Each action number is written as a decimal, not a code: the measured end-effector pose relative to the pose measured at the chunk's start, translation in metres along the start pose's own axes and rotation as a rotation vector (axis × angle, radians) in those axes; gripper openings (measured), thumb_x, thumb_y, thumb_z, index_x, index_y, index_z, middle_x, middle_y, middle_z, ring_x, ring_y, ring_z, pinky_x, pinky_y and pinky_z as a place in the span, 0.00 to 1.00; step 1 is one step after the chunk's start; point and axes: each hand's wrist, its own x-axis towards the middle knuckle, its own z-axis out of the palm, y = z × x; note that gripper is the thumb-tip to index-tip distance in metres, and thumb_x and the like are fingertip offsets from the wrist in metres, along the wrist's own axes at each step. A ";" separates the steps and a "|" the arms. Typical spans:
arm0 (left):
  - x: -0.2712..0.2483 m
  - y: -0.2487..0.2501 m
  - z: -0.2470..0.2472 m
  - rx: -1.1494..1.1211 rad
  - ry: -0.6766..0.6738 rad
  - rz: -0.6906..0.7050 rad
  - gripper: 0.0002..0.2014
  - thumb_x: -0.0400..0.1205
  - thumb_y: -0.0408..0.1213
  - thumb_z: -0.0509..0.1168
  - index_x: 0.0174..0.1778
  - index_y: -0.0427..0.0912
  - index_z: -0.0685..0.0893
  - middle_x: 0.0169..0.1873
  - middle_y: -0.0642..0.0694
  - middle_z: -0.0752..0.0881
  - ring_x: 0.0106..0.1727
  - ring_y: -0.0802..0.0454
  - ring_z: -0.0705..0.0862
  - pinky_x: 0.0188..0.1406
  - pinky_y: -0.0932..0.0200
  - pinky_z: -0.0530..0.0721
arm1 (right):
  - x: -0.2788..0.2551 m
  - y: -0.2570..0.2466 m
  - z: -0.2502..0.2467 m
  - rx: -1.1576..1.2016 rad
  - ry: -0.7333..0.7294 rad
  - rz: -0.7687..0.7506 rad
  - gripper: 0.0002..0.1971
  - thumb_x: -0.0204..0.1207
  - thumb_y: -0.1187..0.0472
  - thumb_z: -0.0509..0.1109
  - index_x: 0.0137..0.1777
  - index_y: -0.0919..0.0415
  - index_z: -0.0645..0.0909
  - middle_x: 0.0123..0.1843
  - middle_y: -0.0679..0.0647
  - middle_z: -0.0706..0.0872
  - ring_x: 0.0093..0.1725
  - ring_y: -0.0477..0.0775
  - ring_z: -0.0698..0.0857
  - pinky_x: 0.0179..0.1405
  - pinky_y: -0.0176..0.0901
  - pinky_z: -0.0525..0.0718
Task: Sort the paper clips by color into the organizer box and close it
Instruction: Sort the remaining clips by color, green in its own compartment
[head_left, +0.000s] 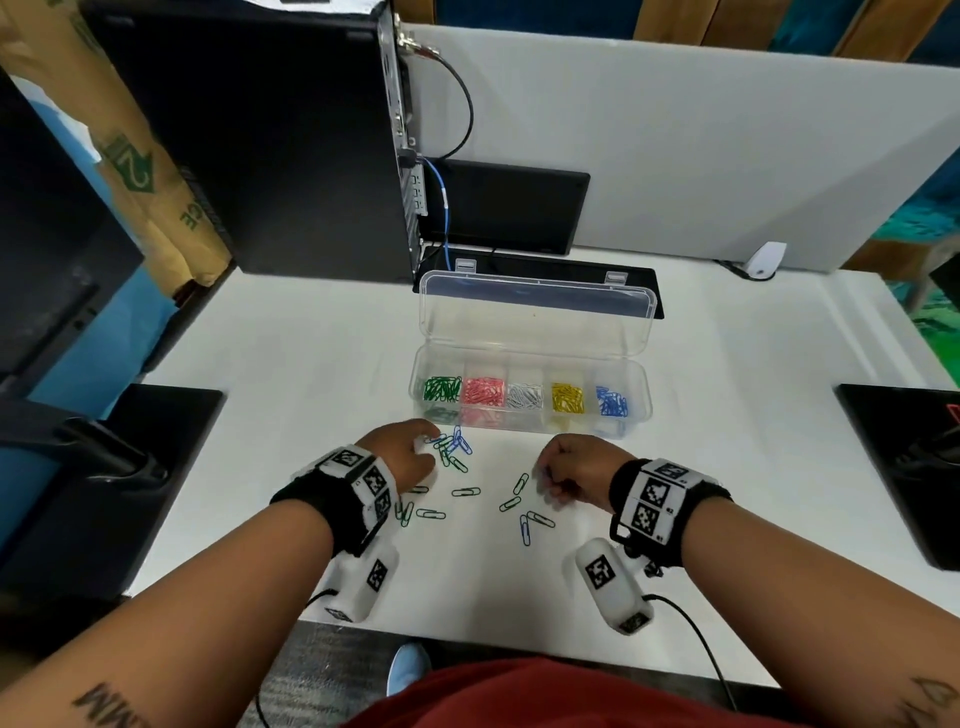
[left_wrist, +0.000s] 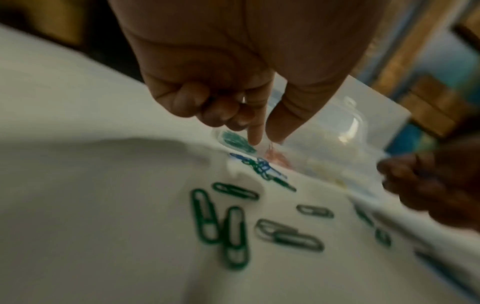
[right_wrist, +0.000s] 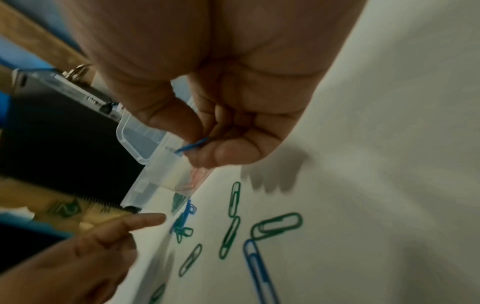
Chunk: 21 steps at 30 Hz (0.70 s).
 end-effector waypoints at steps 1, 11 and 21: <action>0.000 0.001 0.003 0.102 -0.017 0.020 0.22 0.81 0.40 0.61 0.73 0.55 0.72 0.64 0.45 0.82 0.63 0.48 0.80 0.61 0.63 0.74 | -0.001 0.000 0.000 0.049 -0.008 0.024 0.16 0.74 0.81 0.50 0.37 0.65 0.75 0.32 0.62 0.78 0.28 0.57 0.76 0.27 0.42 0.78; 0.004 0.009 0.005 0.280 -0.040 0.093 0.23 0.84 0.39 0.55 0.76 0.58 0.71 0.76 0.51 0.72 0.77 0.51 0.70 0.74 0.60 0.67 | -0.007 0.005 0.005 -0.592 -0.103 -0.105 0.09 0.72 0.63 0.71 0.34 0.54 0.75 0.32 0.48 0.79 0.32 0.46 0.76 0.32 0.37 0.75; 0.005 0.004 0.002 0.275 -0.022 0.071 0.09 0.80 0.40 0.63 0.53 0.51 0.85 0.58 0.51 0.85 0.62 0.51 0.81 0.59 0.61 0.77 | 0.001 0.009 0.023 -1.233 -0.212 -0.271 0.10 0.72 0.58 0.70 0.53 0.52 0.82 0.59 0.54 0.81 0.58 0.57 0.81 0.56 0.45 0.79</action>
